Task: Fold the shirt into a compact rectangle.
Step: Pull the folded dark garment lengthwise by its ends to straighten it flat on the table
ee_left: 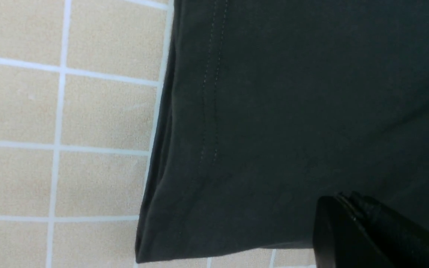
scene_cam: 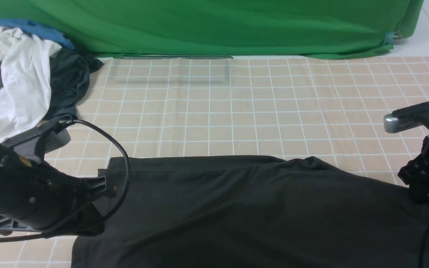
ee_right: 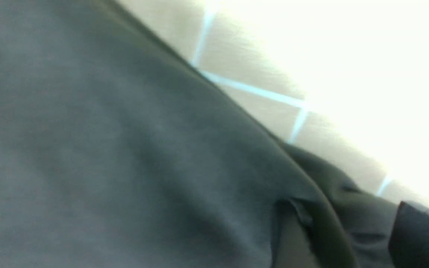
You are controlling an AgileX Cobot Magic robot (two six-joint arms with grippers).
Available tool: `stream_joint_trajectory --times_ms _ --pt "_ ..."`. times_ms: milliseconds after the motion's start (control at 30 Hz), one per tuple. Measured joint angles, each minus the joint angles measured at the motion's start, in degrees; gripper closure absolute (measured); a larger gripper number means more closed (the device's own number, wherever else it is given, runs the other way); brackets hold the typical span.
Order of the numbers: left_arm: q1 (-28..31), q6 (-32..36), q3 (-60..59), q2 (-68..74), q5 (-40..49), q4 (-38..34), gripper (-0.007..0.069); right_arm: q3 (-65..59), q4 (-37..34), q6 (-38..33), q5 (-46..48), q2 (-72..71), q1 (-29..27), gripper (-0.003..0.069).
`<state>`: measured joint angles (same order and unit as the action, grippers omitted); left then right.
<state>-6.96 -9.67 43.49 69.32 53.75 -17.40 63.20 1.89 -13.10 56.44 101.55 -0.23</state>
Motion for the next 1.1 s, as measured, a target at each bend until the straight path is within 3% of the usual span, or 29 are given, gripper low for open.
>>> stream_joint_trajectory --times_ms 67,200,233,633,767,1000,1100 --pt "0.0 0.0 0.0 0.0 0.0 0.0 0.0612 0.0 0.4 0.2 -0.1 0.6 0.0 0.0358" --pt "0.0 0.0 0.0 0.0 0.0 0.0 0.0612 0.4 0.5 0.6 -1.5 1.0 0.0 0.0585" --pt "0.0 0.0 0.0 0.0 0.0 0.0 0.0612 0.7 0.6 0.7 -1.6 1.0 0.0 0.0603" --pt "0.0 0.2 0.0 0.0 0.6 0.1 0.0612 5.6 0.8 0.9 -0.9 1.7 0.0 0.0620" --pt "0.0 0.2 0.0 0.0 0.2 0.1 0.0612 5.6 0.9 1.1 -1.4 3.4 0.0 0.0577" --pt "0.0 -6.4 2.9 1.9 -3.4 5.7 0.0612 8.4 2.1 4.6 0.5 2.5 0.0 0.0277" --pt "0.2 -9.7 6.7 6.5 -4.3 10.3 0.0610 11.0 1.9 6.2 5.4 -1.5 0.0 0.0269"
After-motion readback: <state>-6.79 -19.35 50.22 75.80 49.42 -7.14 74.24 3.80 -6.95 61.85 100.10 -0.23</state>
